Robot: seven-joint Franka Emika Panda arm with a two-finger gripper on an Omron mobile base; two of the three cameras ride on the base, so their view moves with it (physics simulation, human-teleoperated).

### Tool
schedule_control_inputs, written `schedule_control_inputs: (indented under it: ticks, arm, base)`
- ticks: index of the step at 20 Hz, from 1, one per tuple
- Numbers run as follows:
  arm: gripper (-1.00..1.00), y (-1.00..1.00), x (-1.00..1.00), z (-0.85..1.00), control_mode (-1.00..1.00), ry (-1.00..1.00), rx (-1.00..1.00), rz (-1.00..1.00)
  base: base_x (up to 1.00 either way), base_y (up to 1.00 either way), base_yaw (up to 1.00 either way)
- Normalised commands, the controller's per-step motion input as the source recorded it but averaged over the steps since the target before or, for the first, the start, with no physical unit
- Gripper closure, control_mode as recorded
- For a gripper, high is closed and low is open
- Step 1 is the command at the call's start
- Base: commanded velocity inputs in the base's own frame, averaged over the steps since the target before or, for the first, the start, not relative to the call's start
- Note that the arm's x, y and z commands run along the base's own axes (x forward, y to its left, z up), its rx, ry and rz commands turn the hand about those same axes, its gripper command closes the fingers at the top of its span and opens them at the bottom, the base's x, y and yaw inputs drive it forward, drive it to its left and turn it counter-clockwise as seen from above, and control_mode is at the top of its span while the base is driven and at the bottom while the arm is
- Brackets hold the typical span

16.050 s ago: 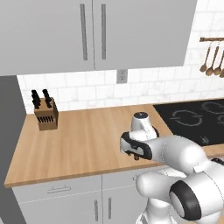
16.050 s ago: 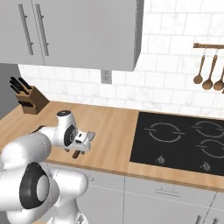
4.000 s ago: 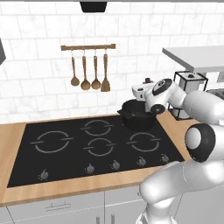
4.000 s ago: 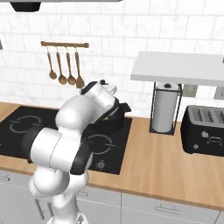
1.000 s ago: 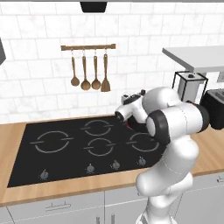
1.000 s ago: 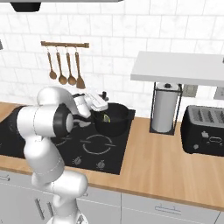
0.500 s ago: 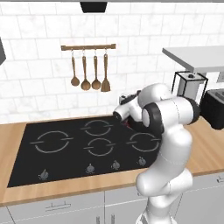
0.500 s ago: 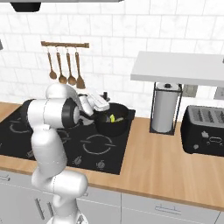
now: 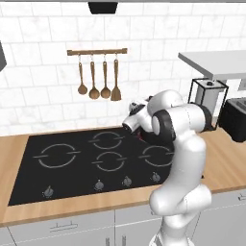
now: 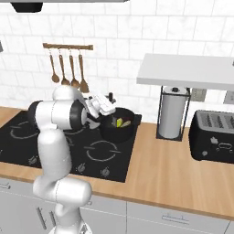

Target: Put the lemon wedge and sweet potato in the pot. Retrieve the spatula and lightly stir the vegetables in the pot.

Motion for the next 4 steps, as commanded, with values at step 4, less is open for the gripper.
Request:
schedule_control_inputs:
  ticks: [4]
  arm:
    - [1.0, -0.01, -0.39, 0.26, -1.0, -0.19, 0.0, 0.01]
  base:
    - [0.0, 0.0, 0.0]
